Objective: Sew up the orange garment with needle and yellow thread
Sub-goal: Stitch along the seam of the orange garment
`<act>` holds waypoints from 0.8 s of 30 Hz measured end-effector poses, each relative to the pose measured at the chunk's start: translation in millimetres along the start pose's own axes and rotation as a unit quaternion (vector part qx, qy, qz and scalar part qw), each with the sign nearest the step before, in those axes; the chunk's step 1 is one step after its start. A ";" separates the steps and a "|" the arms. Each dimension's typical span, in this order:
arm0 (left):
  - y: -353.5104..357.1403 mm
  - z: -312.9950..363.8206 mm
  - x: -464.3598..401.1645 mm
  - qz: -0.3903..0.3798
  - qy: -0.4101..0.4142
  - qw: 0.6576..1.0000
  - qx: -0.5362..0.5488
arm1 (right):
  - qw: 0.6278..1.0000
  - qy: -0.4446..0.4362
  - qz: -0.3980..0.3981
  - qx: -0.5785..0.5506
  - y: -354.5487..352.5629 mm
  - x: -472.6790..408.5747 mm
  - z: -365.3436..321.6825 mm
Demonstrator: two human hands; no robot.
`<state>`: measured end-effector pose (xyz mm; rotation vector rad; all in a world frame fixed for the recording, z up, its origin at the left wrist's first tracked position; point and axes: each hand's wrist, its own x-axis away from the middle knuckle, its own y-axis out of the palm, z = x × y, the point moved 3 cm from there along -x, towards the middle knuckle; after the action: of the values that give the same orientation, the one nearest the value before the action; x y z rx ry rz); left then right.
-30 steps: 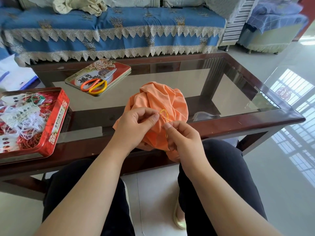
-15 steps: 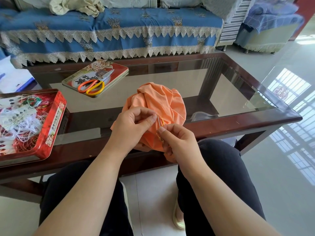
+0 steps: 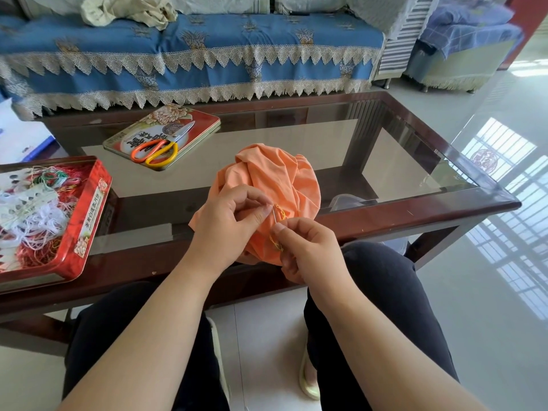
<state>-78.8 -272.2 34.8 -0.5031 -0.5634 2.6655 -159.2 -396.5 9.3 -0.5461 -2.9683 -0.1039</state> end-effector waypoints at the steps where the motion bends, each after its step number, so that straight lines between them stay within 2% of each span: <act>1: 0.7 0.5 0.3 -0.001 0.013 1.000 -0.017 | 1.000 0.000 0.003 -0.004 -0.1 0.1 -0.1; 8: 4.8 11.1 5.0 -0.036 0.059 0.997 -0.045 | 0.999 -0.008 0.026 -0.028 -1.1 1.5 -3.1; 14: 9.9 5.8 3.1 -0.012 0.034 0.998 -0.054 | 0.997 -0.060 0.050 -0.018 -4.7 0.8 -8.0; 18: 11.2 9.5 5.3 -0.017 0.073 0.993 -0.094 | 0.994 -0.078 0.071 0.009 -4.3 0.5 -8.7; 22: 12.0 14.3 7.8 -0.025 0.105 0.991 -0.076 | 0.990 -0.101 0.100 0.010 -7.3 -8.5 -15.8; 24: 11.9 12.7 6.6 -0.023 0.099 0.992 -0.073 | 0.991 -0.098 0.089 0.005 -8.4 -11.1 -17.4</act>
<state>-93.0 -283.5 38.7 -0.7781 -0.7034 2.5053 -150.1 -409.8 24.7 -0.8645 -3.0873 -0.0193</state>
